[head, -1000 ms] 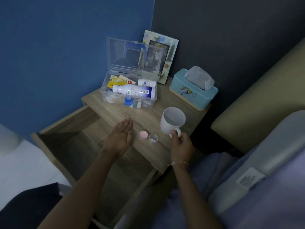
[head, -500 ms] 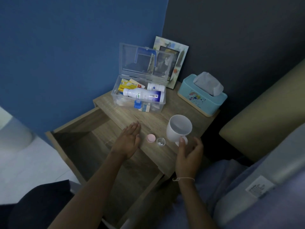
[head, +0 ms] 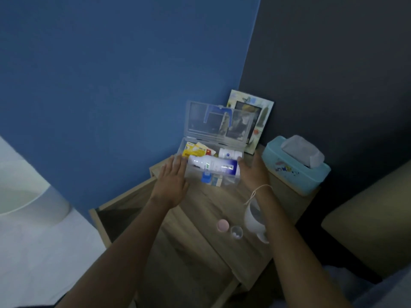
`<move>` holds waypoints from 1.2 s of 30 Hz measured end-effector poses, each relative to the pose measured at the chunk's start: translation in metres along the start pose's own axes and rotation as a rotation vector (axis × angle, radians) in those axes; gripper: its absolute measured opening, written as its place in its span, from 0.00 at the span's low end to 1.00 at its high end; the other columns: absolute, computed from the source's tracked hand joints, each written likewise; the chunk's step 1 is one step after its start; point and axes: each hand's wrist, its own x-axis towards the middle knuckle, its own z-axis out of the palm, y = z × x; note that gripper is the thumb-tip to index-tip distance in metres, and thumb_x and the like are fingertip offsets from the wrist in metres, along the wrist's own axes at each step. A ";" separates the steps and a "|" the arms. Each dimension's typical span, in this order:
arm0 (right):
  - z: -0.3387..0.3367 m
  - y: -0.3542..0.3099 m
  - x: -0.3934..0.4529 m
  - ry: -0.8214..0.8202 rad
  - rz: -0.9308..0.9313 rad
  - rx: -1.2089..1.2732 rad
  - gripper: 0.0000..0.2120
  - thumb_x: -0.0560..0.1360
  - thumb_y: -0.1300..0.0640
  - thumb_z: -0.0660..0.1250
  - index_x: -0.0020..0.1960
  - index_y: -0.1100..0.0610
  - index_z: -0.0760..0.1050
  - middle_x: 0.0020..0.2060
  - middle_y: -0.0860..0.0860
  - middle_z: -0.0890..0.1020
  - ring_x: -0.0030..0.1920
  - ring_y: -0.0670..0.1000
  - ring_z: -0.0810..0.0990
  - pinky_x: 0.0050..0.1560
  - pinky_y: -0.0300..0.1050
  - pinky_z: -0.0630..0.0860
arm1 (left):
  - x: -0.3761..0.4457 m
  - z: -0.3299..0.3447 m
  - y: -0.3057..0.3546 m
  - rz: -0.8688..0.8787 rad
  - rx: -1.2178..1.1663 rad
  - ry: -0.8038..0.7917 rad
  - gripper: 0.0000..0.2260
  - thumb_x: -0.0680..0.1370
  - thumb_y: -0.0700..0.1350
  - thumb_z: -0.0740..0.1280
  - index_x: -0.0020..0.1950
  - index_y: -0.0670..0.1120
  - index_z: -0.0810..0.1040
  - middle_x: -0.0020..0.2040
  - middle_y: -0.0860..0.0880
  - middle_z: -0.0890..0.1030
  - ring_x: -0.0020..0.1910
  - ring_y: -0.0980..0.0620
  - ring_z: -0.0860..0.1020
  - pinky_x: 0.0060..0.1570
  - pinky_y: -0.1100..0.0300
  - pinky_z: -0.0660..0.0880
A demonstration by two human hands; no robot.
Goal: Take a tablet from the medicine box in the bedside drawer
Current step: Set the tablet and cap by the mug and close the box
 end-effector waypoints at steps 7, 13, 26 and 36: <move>0.020 0.013 0.034 -0.194 0.039 -0.245 0.24 0.80 0.50 0.58 0.70 0.63 0.62 0.65 0.62 0.73 0.56 0.58 0.76 0.52 0.48 0.73 | 0.009 0.003 -0.013 0.005 0.076 -0.100 0.29 0.82 0.50 0.49 0.77 0.41 0.39 0.79 0.42 0.41 0.78 0.45 0.42 0.77 0.48 0.47; 0.034 0.027 0.036 -0.209 0.048 -0.188 0.20 0.81 0.52 0.57 0.69 0.60 0.60 0.57 0.57 0.80 0.44 0.49 0.77 0.32 0.36 0.65 | 0.009 0.012 -0.017 0.021 0.052 -0.065 0.31 0.81 0.51 0.52 0.77 0.44 0.38 0.79 0.44 0.40 0.78 0.47 0.41 0.77 0.48 0.48; 0.001 -0.036 0.124 0.079 -0.307 -0.269 0.33 0.80 0.48 0.57 0.78 0.58 0.45 0.78 0.55 0.45 0.77 0.56 0.49 0.76 0.51 0.53 | 0.009 0.020 -0.023 0.036 -0.052 -0.017 0.34 0.79 0.48 0.56 0.77 0.47 0.36 0.78 0.47 0.38 0.78 0.49 0.39 0.77 0.53 0.46; -0.016 -0.009 0.084 0.210 -0.496 0.000 0.10 0.73 0.61 0.71 0.54 0.58 0.81 0.57 0.54 0.72 0.56 0.54 0.76 0.56 0.44 0.73 | 0.002 0.015 -0.022 -0.047 -0.478 0.143 0.33 0.80 0.42 0.56 0.75 0.49 0.35 0.77 0.52 0.35 0.77 0.55 0.42 0.75 0.58 0.53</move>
